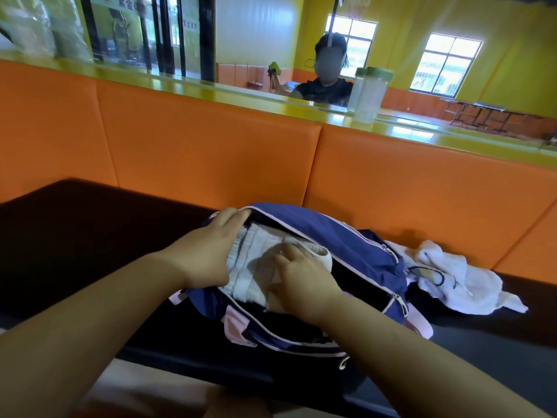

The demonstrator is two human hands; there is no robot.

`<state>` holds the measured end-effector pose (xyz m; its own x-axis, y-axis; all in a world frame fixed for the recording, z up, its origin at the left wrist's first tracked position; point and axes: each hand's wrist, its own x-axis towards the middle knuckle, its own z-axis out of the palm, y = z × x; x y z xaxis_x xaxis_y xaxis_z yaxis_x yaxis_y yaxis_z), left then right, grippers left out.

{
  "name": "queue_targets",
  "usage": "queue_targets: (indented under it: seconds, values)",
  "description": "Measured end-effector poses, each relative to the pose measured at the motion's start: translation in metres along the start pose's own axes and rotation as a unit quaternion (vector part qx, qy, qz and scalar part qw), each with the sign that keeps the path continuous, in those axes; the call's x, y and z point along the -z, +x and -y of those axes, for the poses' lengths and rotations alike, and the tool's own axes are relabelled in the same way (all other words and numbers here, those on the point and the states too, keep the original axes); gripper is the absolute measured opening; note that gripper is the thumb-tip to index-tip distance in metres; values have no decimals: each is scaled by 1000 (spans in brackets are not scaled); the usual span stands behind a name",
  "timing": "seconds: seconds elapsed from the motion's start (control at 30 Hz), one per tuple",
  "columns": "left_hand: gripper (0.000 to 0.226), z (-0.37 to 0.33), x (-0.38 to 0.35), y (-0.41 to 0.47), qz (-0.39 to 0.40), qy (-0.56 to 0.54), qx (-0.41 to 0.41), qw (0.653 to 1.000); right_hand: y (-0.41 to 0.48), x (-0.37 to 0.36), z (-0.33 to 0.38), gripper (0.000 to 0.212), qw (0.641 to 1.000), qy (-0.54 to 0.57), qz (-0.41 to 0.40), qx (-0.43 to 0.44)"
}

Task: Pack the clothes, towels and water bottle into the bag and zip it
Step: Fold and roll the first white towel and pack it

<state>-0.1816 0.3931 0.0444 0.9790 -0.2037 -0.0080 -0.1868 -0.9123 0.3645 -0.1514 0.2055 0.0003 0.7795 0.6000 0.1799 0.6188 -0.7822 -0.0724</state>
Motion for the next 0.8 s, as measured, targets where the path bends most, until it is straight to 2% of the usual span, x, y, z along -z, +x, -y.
queue_targets:
  seconds: [0.07, 0.13, 0.2, 0.33, 0.53, 0.63, 0.73, 0.8]
  values:
    - [101, -2, -1, 0, 3, 1, -6, 1000, 10, -3, -1, 53, 997, 3, 72, 3]
    - [101, -4, -1, 1, 3, -3, -10, 1000, 20, -9, -2, 41, 992, -6, 119, 30]
    - [103, -5, -2, 2, 6, 1, -7, 1000, 26, -15, 1, 36, 982, 20, 188, 23]
    - [108, -3, -11, 6, 15, 32, 1, 999, 25, -29, 16, 65, 964, 16, 261, 43]
    - [108, 0, -12, 8, 6, 9, 5, 1000, 25, -42, 0, 76, 971, 34, 234, 40]
    - [105, 0, -11, 7, -7, 8, -6, 1000, 15, -36, 0, 80, 983, 37, 177, 44]
    - [102, 4, -14, 3, -30, 9, -14, 999, -1, -24, -3, 70, 995, 33, 88, 15]
    - [99, 7, -15, -1, -46, 10, -7, 999, -12, -19, -8, 66, 997, 26, 69, -10]
